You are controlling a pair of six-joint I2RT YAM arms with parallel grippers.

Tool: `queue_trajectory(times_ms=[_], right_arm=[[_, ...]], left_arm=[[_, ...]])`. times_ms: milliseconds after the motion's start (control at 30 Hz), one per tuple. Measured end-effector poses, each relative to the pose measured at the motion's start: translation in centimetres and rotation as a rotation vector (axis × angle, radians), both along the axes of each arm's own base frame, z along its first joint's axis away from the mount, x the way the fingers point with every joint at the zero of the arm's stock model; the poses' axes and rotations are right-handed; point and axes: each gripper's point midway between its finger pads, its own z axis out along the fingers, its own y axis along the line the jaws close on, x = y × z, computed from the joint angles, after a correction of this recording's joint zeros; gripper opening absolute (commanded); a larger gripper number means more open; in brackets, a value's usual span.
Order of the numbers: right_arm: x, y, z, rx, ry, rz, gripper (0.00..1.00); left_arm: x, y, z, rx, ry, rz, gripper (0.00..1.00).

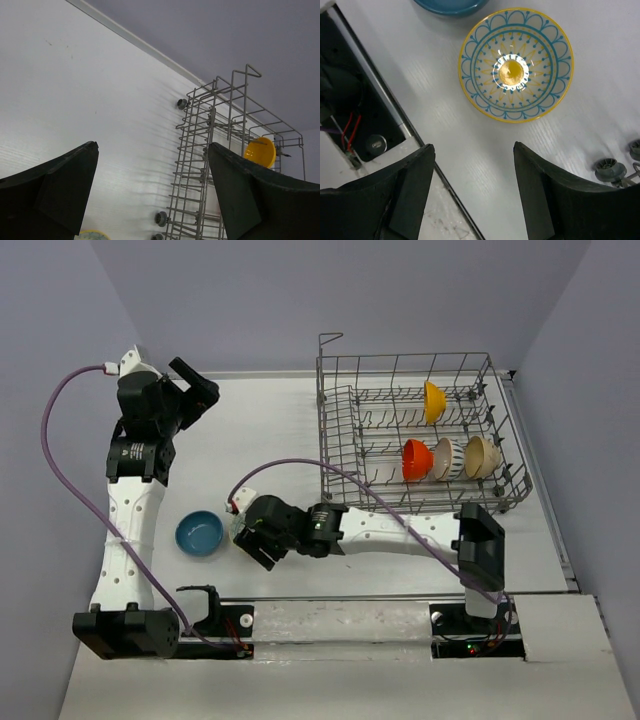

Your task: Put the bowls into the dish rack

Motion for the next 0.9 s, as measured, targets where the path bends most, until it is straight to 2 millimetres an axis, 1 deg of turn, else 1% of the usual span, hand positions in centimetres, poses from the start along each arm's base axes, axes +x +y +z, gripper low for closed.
queue_trajectory(times_ms=[67, 100, 233, 367, 433, 567, 733, 900], right_arm=[[0.3, 0.9, -1.3, -0.035, -0.029, 0.006, 0.7], [0.5, 1.7, -1.9, -0.05, -0.052, 0.013, 0.7], [0.5, 3.6, -3.1, -0.077, -0.109, 0.032, 0.7], [0.5, 5.6, -4.0, -0.085, -0.155, 0.048, 0.7], [0.5, 6.3, -4.5, -0.091, -0.17, 0.054, 0.7], [0.6, 6.8, -5.8, -0.115, -0.185, 0.063, 0.68], [1.5, 7.0, -7.2, -0.149, -0.227, 0.05, 0.63], [2.5, 7.0, -8.7, -0.189, -0.284, 0.038, 0.58]], left_arm=[[0.6, 0.8, 0.5, 0.003, -0.016, -0.003, 0.99], [1.0, 1.6, 0.6, 0.006, -0.02, -0.001, 0.99], [1.6, 3.0, -0.2, 0.003, -0.001, 0.002, 0.99], [1.9, 2.7, -0.2, -0.005, -0.013, -0.029, 0.99], [2.0, 2.7, -0.1, -0.009, -0.027, -0.041, 0.99], [2.2, 2.9, -1.0, -0.017, -0.02, -0.046, 0.99], [2.3, 3.1, -2.3, -0.024, -0.007, -0.047, 0.99], [2.4, 3.2, -3.1, -0.028, -0.002, -0.05, 0.99]])
